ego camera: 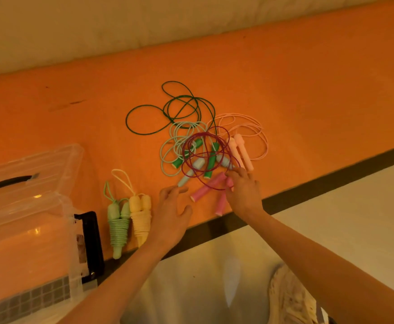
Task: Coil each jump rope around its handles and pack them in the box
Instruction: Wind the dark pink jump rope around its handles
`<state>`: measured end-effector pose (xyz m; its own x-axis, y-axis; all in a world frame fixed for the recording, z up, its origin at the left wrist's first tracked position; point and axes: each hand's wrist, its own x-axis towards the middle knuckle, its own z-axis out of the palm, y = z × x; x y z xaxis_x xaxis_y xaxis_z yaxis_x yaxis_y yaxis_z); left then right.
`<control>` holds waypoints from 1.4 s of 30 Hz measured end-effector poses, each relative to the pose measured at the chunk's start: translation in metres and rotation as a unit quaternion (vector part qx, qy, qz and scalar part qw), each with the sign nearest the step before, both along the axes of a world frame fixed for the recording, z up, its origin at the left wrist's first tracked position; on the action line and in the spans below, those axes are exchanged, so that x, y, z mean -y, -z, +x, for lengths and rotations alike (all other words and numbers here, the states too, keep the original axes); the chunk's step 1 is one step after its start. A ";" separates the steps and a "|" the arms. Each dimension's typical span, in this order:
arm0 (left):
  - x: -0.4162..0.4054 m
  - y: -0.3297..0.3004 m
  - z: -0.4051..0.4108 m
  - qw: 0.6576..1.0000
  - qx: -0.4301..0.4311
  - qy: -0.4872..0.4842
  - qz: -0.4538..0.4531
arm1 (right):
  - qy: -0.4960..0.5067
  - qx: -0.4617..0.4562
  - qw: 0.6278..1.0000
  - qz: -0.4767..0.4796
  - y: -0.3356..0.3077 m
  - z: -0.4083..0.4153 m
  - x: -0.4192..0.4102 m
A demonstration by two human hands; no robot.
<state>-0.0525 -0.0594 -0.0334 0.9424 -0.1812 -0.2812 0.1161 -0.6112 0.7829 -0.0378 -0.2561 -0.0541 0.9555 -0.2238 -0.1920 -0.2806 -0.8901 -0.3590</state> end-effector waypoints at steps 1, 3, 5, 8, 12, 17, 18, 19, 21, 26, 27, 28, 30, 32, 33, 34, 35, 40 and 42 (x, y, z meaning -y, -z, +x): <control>0.000 0.004 -0.001 1.000 -0.007 -0.007 -0.003 | -0.050 -0.005 0.998 -0.026 0.003 0.008 -0.005; 0.000 0.011 -0.003 1.000 -0.015 -0.020 -0.011 | -0.129 -0.034 0.989 -0.068 0.011 0.027 -0.018; -0.001 0.017 -0.007 0.999 -0.023 -0.016 -0.015 | -0.179 -0.075 0.975 -0.111 0.022 0.044 -0.032; -0.007 0.023 -0.014 0.999 -0.037 -0.004 -0.023 | -0.212 -0.143 0.958 -0.131 0.042 0.061 -0.045; -0.017 0.028 -0.018 0.998 -0.048 -0.005 -0.031 | -0.197 -0.119 0.952 -0.203 0.053 0.059 -0.047; -0.022 0.028 -0.015 0.997 -0.061 -0.022 -0.040 | 0.042 0.068 0.996 0.031 0.051 0.054 -0.022; -0.021 0.027 -0.015 0.997 -0.062 -0.025 -0.047 | 0.133 0.107 0.974 0.151 0.044 0.057 -0.016; -0.020 0.025 -0.016 0.996 -0.063 -0.029 -0.052 | 0.208 0.144 0.936 0.246 0.034 0.062 -0.008; -0.019 0.020 -0.016 0.995 -0.064 -0.034 -0.063 | 0.294 0.226 0.876 0.308 0.003 0.074 0.011; -0.013 0.005 -0.014 0.993 -0.056 -0.055 -0.089 | 0.309 0.311 0.812 0.384 -0.077 0.095 0.046; -0.013 0.003 -0.012 0.992 -0.053 -0.062 -0.094 | 0.291 0.308 0.819 0.387 -0.090 0.095 0.049; -0.012 0.001 -0.010 0.992 -0.049 -0.068 -0.098 | 0.271 0.303 0.825 0.393 -0.104 0.093 0.051; -0.012 -0.002 -0.004 0.992 -0.039 -0.070 -0.097 | 0.227 0.286 0.831 0.419 -0.129 0.086 0.050; -0.009 -0.006 0.001 0.993 -0.028 -0.055 -0.098 | 0.159 0.274 0.844 0.433 -0.155 0.078 0.046; -0.007 -0.009 0.004 0.993 -0.021 -0.049 -0.102 | 0.122 0.269 0.857 0.423 -0.168 0.074 0.044; -0.004 -0.012 0.008 0.993 -0.014 -0.044 -0.105 | 0.085 0.263 0.872 0.405 -0.179 0.071 0.042; -0.001 -0.015 0.011 0.993 -0.009 -0.041 -0.107 | 0.054 0.256 0.887 0.381 -0.189 0.069 0.041; 0.017 -0.031 0.026 0.993 0.011 -0.041 -0.112 | -0.051 0.236 0.956 0.166 -0.229 0.062 0.046; 0.021 -0.039 0.030 0.989 0.047 -0.037 -0.132 | -0.088 0.237 0.959 0.125 -0.245 0.056 0.048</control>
<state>-0.0221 -0.0808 0.0055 0.9756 -0.1659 -0.1441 0.0726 -0.3757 0.9239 0.0183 -0.3039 0.1910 0.9673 -0.0541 0.2478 0.1146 -0.7785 -0.6171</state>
